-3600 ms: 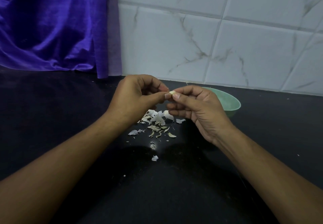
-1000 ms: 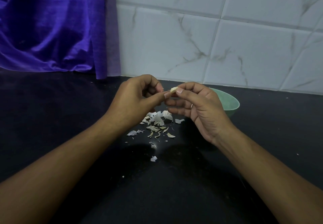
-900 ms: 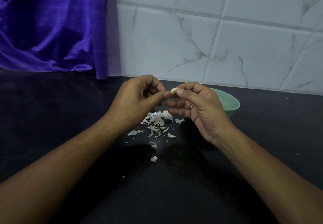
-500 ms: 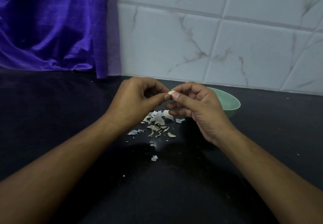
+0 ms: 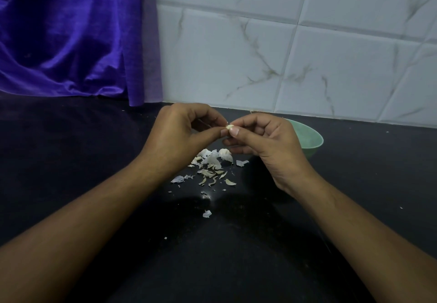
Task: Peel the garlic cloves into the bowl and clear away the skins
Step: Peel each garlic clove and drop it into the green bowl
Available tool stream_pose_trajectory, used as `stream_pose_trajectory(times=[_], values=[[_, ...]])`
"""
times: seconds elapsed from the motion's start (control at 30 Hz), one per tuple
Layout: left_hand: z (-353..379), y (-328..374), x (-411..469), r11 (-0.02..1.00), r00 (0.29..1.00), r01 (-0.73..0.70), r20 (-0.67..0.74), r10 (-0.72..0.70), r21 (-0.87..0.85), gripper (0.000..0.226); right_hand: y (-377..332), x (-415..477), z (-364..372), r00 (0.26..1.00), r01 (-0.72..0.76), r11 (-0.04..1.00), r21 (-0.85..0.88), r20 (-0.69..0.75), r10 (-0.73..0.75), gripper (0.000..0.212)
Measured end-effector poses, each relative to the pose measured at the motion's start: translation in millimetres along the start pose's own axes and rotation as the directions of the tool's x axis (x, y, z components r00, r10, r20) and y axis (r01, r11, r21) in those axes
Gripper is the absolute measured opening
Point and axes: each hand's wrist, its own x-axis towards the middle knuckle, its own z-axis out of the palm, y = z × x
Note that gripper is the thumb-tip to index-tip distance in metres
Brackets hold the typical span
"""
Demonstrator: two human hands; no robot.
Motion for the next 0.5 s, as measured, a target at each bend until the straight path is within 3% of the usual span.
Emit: stream_pose_trajectory(times=[0.27,0.5], values=[[1.5,-3.2,1.0,0.99,0.998,0.059,-0.004,-0.06,-0.125,0.009,-2.1,-0.4,-1.5,1.0,-0.019,0.999,0.049,0.019,0.018,0.007],[1.3,-4.7,1.3,0.988,0.996,0.083,0.023,-0.081,-0.13,0.008,-2.8,-1.1,-1.4,0.999,-0.026,0.999,0.047,0.024,0.025,0.006]])
